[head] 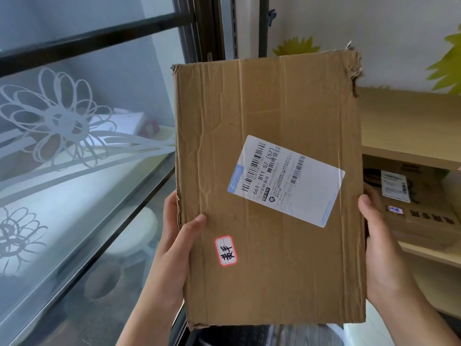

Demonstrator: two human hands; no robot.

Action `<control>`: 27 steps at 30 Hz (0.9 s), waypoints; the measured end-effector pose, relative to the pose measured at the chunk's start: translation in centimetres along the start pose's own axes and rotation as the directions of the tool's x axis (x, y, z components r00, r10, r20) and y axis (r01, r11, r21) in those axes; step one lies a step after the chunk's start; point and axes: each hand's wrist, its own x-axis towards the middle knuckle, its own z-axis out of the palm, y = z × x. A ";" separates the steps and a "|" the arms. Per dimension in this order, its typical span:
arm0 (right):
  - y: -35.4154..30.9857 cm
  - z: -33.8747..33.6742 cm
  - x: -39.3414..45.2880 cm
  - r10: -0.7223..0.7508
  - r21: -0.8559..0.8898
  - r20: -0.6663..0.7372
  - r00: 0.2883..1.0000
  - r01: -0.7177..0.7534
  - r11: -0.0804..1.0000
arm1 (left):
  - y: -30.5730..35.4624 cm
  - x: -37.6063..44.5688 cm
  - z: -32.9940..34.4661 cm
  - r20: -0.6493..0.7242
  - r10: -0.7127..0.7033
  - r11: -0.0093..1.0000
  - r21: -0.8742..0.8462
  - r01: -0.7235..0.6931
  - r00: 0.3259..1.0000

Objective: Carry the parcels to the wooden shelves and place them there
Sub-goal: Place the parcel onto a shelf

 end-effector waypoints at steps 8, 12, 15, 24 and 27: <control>0.1 -0.3 0.2 0.003 0.026 0.000 1.000 -0.003 1.000 | -0.3 0.3 0.2 -0.023 -0.004 1.000 0.018 0.005 1.000; 1.1 -0.6 0.6 0.048 0.011 -0.005 0.999 -0.048 0.999 | -1.4 0.9 0.2 -0.046 -0.063 0.998 0.017 0.064 0.997; 2.4 -0.9 1.1 0.106 -0.027 -0.014 0.994 -0.106 0.994 | -2.7 1.3 0.3 -0.058 -0.114 0.993 0.037 0.116 0.992; 8.0 -2.3 2.7 0.182 -0.136 -0.047 0.982 -0.187 0.973 | -7.3 2.1 -0.8 -0.102 -0.268 0.955 0.106 0.278 0.958; 9.7 -2.5 2.7 0.214 -0.135 -0.077 0.974 -0.223 0.965 | -8.6 2.0 -1.2 -0.107 -0.305 0.938 0.137 0.318 0.946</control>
